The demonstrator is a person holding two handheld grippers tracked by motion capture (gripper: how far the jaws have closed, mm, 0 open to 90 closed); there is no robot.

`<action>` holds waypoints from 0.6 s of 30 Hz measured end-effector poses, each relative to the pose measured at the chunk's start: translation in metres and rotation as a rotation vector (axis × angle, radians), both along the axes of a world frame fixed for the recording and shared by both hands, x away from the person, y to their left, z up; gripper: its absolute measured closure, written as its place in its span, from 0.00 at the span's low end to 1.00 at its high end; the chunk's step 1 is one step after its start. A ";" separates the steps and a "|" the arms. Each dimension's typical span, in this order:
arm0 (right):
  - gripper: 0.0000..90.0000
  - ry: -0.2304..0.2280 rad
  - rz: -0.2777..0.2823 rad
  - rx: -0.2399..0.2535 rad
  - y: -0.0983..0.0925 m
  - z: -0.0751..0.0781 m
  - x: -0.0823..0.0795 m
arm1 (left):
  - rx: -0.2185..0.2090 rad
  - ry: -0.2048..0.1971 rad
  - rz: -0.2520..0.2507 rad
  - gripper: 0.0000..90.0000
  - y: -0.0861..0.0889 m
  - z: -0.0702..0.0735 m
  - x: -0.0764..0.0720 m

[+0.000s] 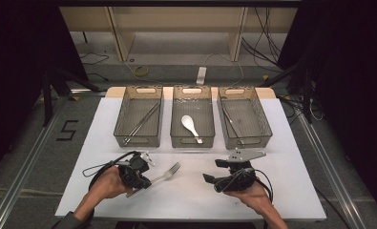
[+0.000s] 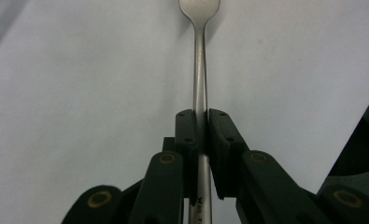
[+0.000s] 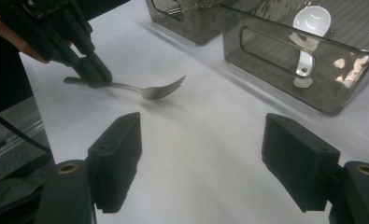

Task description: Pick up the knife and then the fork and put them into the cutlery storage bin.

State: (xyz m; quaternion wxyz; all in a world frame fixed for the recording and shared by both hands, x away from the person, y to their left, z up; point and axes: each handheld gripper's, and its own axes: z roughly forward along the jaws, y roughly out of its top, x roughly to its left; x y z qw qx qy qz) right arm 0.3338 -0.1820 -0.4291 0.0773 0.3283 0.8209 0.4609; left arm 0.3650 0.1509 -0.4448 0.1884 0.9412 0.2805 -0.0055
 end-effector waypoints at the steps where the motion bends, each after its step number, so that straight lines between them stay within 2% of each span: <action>1: 0.33 0.000 0.001 0.000 0.001 0.000 0.000 | -0.014 0.000 0.004 0.91 0.000 0.002 0.000; 5: 0.33 -0.003 0.014 0.006 0.004 0.001 -0.001 | -0.048 0.001 0.006 0.91 -0.001 0.009 -0.002; 12: 0.33 -0.045 0.073 0.013 0.019 0.005 -0.007 | -0.065 0.032 -0.029 0.91 -0.012 0.010 0.001; 15: 0.33 -0.064 0.114 -0.003 0.029 0.004 -0.010 | -0.068 0.046 -0.039 0.91 -0.017 0.009 0.003; 18: 0.33 -0.089 0.150 -0.051 0.040 0.002 -0.013 | -0.071 0.061 -0.065 0.91 -0.026 0.011 0.004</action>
